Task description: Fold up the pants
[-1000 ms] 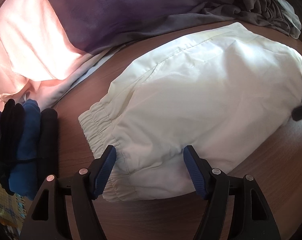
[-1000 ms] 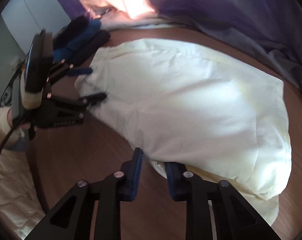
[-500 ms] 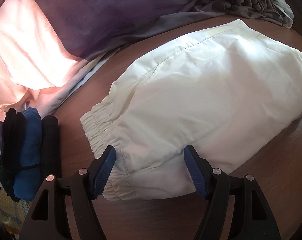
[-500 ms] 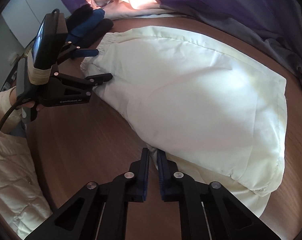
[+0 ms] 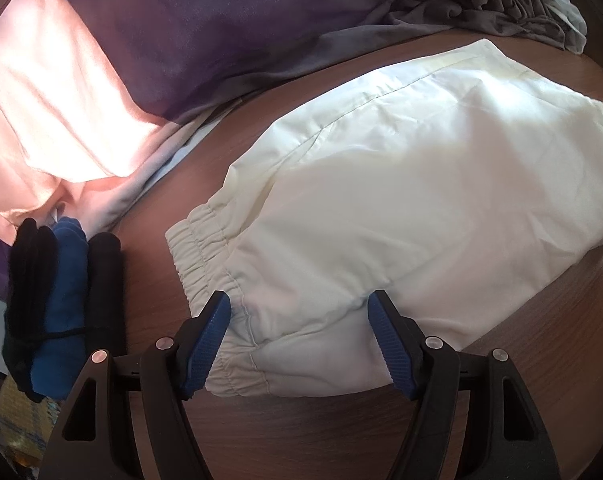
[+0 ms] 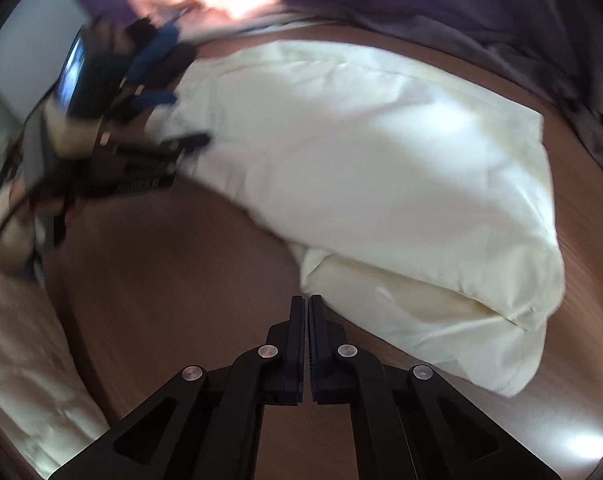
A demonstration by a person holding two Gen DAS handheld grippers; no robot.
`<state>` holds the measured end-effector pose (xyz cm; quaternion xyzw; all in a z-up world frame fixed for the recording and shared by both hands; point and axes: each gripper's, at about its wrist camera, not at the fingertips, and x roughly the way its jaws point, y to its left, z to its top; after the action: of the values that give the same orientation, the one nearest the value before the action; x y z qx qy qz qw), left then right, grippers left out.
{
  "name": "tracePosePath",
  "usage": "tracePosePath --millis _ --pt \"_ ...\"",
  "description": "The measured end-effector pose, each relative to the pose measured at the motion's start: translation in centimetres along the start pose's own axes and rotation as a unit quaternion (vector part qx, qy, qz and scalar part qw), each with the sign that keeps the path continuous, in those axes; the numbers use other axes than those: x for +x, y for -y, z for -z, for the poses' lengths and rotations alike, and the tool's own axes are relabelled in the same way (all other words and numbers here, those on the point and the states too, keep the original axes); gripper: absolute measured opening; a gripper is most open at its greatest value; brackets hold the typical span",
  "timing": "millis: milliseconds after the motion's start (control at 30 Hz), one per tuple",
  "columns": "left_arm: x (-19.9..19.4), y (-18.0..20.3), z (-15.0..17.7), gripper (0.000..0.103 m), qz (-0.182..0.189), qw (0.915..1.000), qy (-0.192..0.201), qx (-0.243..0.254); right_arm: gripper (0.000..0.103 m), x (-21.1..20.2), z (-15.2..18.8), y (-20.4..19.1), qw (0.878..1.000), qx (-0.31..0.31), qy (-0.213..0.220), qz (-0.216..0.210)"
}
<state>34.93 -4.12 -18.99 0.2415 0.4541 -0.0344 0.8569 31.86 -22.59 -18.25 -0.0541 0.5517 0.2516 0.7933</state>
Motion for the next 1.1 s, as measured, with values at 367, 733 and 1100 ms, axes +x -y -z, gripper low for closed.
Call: tracePosePath --millis 367,733,1100 --pt "0.1 -0.2 0.1 0.072 0.009 0.9999 -0.003 -0.006 0.031 -0.3 -1.5 1.0 0.998 0.048 0.018 -0.021" --pt "0.3 -0.8 0.0 0.075 0.015 0.9998 -0.005 -0.01 0.031 2.1 -2.4 3.1 0.994 0.08 0.016 -0.074" --pt "0.3 -0.6 0.0 0.079 0.006 1.0 -0.006 -0.001 0.009 -1.3 -1.8 -1.2 0.998 -0.013 0.067 0.009"
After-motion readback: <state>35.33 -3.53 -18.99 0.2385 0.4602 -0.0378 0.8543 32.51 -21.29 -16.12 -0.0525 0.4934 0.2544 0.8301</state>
